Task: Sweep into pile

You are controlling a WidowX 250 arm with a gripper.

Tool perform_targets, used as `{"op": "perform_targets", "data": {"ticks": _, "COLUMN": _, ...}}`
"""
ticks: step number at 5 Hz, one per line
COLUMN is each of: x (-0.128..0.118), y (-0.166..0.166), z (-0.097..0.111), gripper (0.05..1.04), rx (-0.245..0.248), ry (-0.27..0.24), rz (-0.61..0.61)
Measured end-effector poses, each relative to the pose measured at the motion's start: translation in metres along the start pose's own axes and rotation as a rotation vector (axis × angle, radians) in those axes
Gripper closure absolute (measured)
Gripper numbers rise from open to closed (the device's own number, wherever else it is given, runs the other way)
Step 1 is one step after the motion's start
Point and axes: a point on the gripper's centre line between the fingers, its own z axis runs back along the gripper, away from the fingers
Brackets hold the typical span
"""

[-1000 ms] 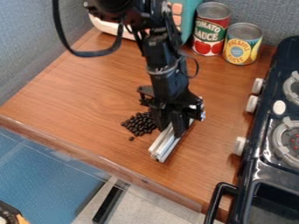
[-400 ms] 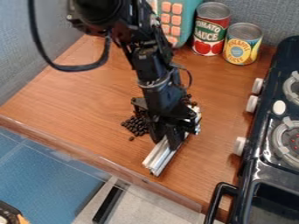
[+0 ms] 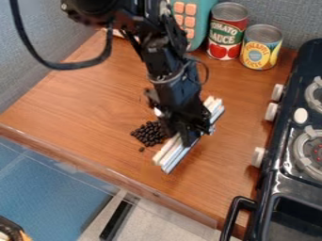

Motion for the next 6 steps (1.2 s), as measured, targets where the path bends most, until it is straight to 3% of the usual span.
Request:
{"op": "perform_targets", "data": {"ticks": 1, "x": 0.021, "y": 0.003, "z": 0.005, "gripper": 0.732, "rx": 0.002, "ry": -0.016, "rz": 0.096}}
{"op": "perform_targets", "data": {"ticks": 2, "x": 0.039, "y": 0.017, "z": 0.024, "gripper": 0.732, "rx": 0.033, "ry": -0.03, "rz": 0.167}}
{"op": "perform_targets", "data": {"ticks": 3, "x": 0.047, "y": 0.055, "z": 0.032, "gripper": 0.732, "rx": 0.087, "ry": 0.014, "rz": 0.232}}
{"op": "perform_targets", "data": {"ticks": 4, "x": 0.051, "y": 0.098, "z": 0.042, "gripper": 0.732, "rx": 0.165, "ry": 0.037, "rz": 0.352}}
{"op": "perform_targets", "data": {"ticks": 5, "x": 0.046, "y": 0.138, "z": 0.045, "gripper": 0.732, "rx": 0.284, "ry": 0.091, "rz": 0.367}}
{"op": "perform_targets", "data": {"ticks": 6, "x": 0.038, "y": 0.164, "z": 0.032, "gripper": 0.732, "rx": 0.397, "ry": 0.132, "rz": 0.314}}
